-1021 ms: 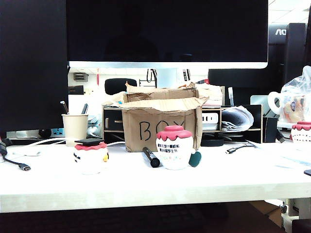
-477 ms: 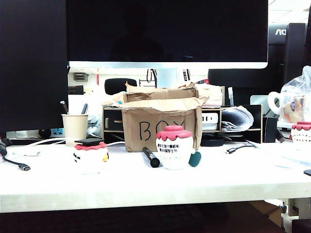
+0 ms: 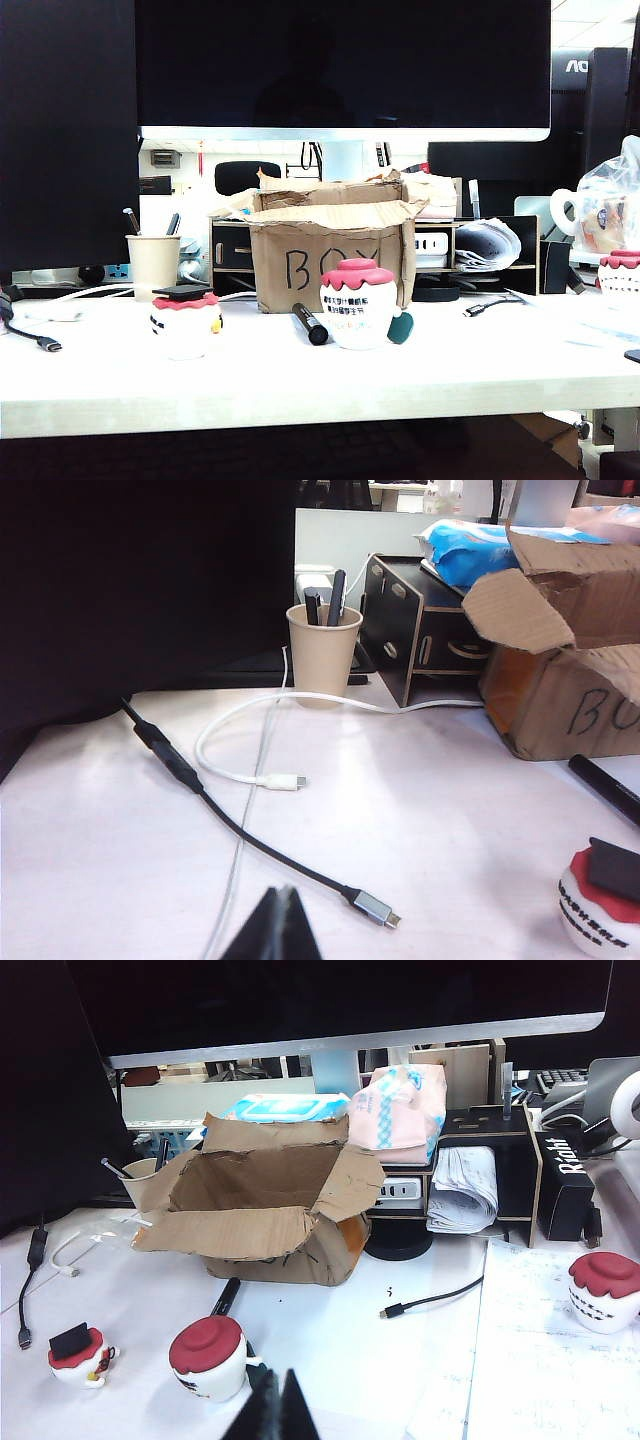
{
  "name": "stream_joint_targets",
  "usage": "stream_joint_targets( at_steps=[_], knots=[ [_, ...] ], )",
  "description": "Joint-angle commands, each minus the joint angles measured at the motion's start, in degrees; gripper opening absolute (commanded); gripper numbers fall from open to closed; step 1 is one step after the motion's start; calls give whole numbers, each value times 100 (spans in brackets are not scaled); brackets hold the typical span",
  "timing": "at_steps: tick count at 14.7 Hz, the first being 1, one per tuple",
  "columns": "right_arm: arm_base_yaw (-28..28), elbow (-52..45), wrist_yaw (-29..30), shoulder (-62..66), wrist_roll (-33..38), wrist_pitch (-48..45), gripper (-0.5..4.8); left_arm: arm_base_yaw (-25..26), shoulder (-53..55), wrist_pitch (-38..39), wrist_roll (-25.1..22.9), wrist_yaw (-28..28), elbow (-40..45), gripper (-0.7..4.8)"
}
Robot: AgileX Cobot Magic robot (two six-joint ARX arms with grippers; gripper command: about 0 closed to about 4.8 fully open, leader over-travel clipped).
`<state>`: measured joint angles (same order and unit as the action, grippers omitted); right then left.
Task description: Put the doll that is least similar in color compared to the others into the paper box.
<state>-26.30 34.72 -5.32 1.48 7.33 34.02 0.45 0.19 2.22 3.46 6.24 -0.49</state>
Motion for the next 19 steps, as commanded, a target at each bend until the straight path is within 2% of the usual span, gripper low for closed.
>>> stream_joint_targets(
  at_steps=[1,4,5,7,8,9,12,16,19],
  knots=[
    [9,26,7,2,17,-77,-5,9,0,-59,-2,20,-7,-5],
    [52,-4,-350,-7,-339,-96,-5,9,0,-59,-2,20,-7,-5],
    [273,-153,-605,-42,-345,-151,-5,7,0,-59,-2,20,-7,-5],
    [1058,-789,-636,-72,-299,-621,-5,7,0,-57,-2,20,-7,-5],
    [1386,-1123,-538,-72,-278,-964,-5,-2,0,-59,-2,20,-7,-5],
    [1919,-1698,-197,-70,-282,-1521,-5,-2,0,-61,-2,22,-7,-5],
    [2594,-2791,319,-129,-280,-2623,-5,-2,0,-59,-2,22,-7,-5],
    [2573,-3416,402,-129,-282,-3130,-5,-2,0,-59,-2,22,-7,-5],
    [2570,-3421,433,-129,-284,-3287,-5,-2,0,-59,-2,22,-7,-5]
  ],
)
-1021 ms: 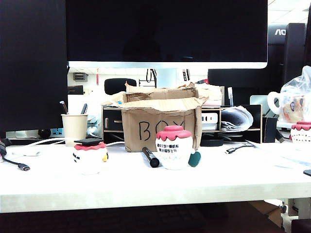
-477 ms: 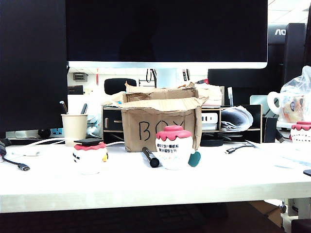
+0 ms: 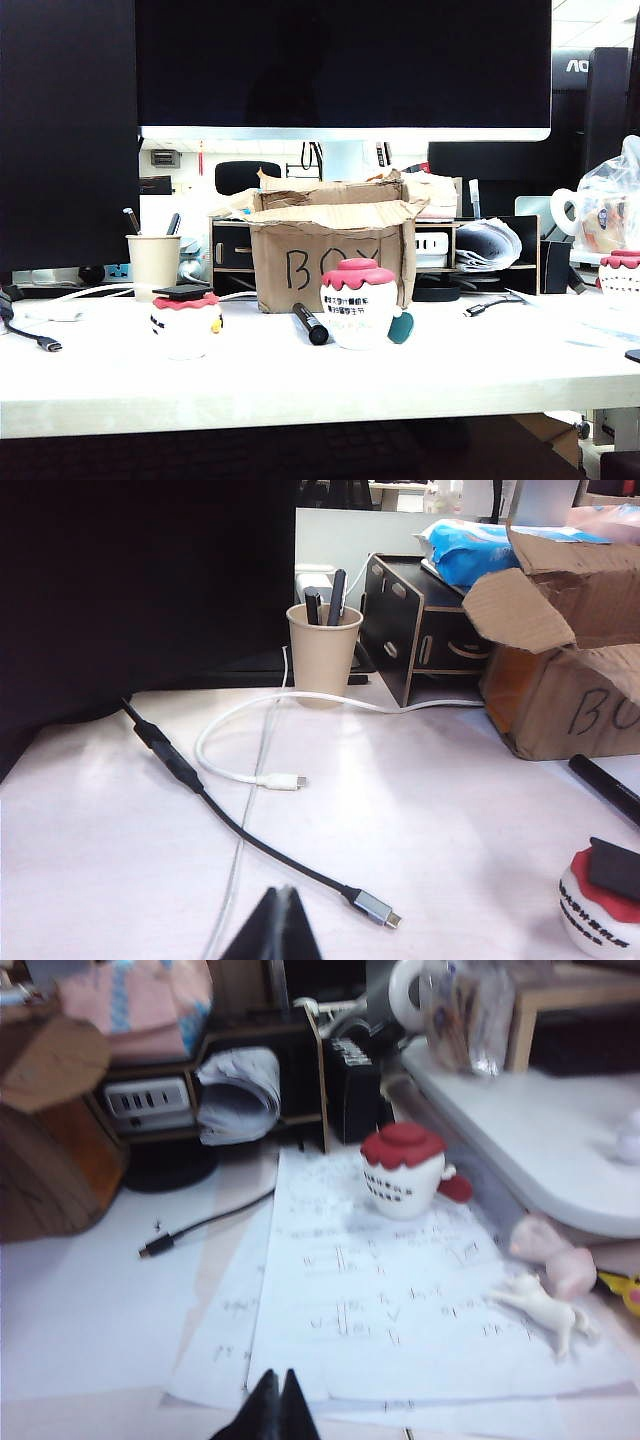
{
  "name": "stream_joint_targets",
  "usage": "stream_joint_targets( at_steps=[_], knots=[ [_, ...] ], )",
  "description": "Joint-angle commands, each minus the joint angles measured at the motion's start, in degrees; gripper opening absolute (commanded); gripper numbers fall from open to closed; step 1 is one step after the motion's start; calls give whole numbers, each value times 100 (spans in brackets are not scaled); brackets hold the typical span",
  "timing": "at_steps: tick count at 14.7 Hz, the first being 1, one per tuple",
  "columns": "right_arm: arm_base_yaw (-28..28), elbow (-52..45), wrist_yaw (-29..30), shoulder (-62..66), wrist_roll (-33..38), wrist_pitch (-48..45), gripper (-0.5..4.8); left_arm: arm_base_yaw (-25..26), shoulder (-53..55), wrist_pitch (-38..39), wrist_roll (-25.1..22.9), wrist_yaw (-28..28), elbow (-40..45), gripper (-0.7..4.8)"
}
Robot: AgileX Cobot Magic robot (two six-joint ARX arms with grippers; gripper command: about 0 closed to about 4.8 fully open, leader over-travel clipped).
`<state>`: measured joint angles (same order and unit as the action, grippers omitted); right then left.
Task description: Put the doll that is least similar in color compared to the others into the paper box.
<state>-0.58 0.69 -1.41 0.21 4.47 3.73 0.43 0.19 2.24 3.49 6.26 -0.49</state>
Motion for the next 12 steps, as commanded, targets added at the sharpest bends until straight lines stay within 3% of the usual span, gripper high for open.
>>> stream_joint_targets(
  at_steps=[1,12],
  knots=[
    [-2,-17,52,-2,2,-295,-5,0,0,-61,-4,20,-7,-5],
    [-710,-17,44,-2,2,-398,-5,0,0,-61,-4,20,-7,-5]
  ],
)
